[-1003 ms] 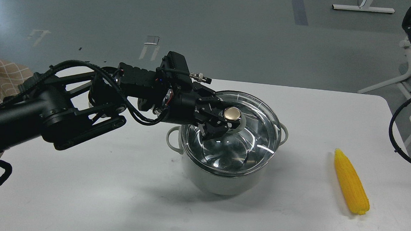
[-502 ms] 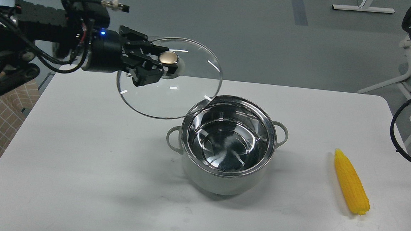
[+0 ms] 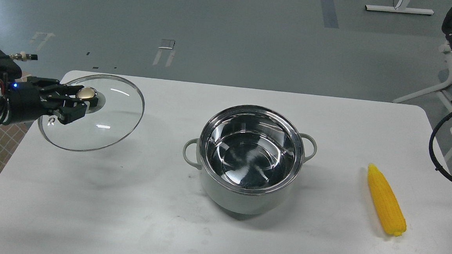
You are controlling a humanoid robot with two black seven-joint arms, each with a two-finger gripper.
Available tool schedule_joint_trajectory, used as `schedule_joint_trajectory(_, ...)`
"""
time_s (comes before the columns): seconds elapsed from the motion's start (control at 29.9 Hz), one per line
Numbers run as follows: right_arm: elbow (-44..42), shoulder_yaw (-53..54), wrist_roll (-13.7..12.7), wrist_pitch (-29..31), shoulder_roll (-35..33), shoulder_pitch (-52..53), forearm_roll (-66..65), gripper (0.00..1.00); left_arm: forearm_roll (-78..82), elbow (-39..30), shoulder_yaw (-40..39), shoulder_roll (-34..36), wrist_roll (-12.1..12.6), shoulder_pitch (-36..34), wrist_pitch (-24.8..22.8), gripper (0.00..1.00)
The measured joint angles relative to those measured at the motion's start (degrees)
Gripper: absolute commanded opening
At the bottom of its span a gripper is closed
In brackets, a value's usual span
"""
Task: Open pot and put corn in
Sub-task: 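Lower the glass lid onto the table beside the pot, then release the lid and withdraw the left gripper upward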
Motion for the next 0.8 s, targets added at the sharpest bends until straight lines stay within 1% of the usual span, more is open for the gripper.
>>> schedule_joint_trajectory(0.13, 0.0, 0.0, 0.0, 0.0, 0.06, 0.0, 0.0, 1.0, -1.01, 5.86, -0.07, -4.68, -0.02, 3.97, 1.53, 0.3)
schedule_joint_trajectory(0.27, -0.02, 0.0, 0.0, 0.0, 0.06, 0.0, 0.0, 1.0, -1.2, 11.7, -0.03, -8.47, 0.01, 6.05, 3.26, 0.3)
schedule_joint_trajectory(0.43, -0.08, 0.0, 0.0, 0.0, -0.22, 0.0, 0.0, 1.0, -1.64, 14.67, -0.02, -10.17, 0.0, 7.54, 4.52, 0.31)
schedule_joint_trajectory(0.47, -0.08, 0.0, 0.0, 0.0, -0.22, 0.0, 0.0, 1.0, -1.66, 15.19, -0.02, -10.62, 0.01, 7.83, 4.76, 0.35)
schedule_joint_trajectory(0.5, -0.08, 0.0, 0.0, 0.0, -0.23, 0.0, 0.0, 1.0, -1.68, 15.49, -0.02, -11.05, 0.01, 8.01, 4.99, 0.41)
schedule_joint_trajectory(0.57, -0.08, 0.0, 0.0, 0.0, -0.22, 0.0, 0.0, 1.0, -1.72, 15.77, -0.02, -11.77, -0.01, 8.24, 5.48, 0.59)
schedule_joint_trajectory(0.74, -0.06, -0.09, 0.0, 0.0, 0.2, 0.0, 0.0, 1.0, -1.95, 15.91, -0.02, -12.13, 0.0, 8.99, 5.8, 0.59)
schedule_joint_trajectory(0.8, 0.05, -0.16, 0.0, 0.0, 0.26, 0.0, 0.0, 1.0, -2.53, 15.9, -0.02, -12.14, -0.01, 9.27, 5.81, 0.61)
